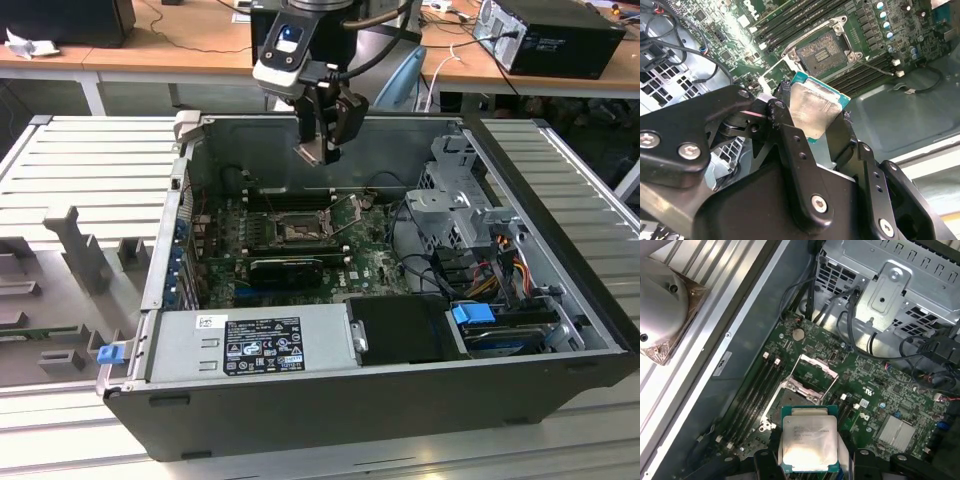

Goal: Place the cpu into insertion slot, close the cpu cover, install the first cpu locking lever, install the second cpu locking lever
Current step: 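Place the cpu into insertion slot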

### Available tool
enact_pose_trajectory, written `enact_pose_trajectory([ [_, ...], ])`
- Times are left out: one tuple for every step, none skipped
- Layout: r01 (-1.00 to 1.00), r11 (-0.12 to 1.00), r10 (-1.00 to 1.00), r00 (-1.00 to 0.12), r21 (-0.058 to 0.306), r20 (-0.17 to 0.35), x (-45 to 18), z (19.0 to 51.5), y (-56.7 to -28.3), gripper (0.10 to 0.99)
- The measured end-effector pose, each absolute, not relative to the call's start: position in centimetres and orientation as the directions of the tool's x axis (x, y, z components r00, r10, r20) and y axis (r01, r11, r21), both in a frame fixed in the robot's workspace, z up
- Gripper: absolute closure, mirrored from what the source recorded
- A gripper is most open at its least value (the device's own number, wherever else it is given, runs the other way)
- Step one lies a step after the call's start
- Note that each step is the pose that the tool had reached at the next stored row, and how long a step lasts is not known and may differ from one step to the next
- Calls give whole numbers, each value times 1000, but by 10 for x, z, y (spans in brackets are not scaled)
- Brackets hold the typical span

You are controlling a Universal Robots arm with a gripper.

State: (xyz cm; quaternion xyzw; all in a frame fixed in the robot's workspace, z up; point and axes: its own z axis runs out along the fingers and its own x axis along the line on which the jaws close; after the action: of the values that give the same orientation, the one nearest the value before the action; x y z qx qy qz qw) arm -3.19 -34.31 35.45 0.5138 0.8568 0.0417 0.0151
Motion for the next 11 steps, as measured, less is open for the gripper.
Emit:
enact_pose_trajectory([
  [883, 461, 886, -464, 87, 17, -32, 354, -343, 557],
  [888, 451, 891, -454, 87, 17, -32, 354, -343, 557],
  [892, 443, 895, -446, 87, 17, -32, 353, -343, 557],
  [897, 434, 899, -437, 87, 17, -32, 353, -343, 557],
  [899, 430, 901, -433, 87, 17, -32, 353, -343, 557],
  [900, 427, 903, -430, 87, 17, -32, 352, -343, 557],
  [904, 418, 907, -421, 87, 17, -32, 352, -343, 557],
  [907, 412, 910, -414, 87, 17, -32, 351, -343, 557],
  [909, 407, 912, -410, 87, 17, -32, 351, -343, 557],
  [911, 404, 913, -407, 87, 17, -32, 351, -343, 557],
  [913, 399, 916, -401, 87, 17, -32, 351, -343, 557],
])
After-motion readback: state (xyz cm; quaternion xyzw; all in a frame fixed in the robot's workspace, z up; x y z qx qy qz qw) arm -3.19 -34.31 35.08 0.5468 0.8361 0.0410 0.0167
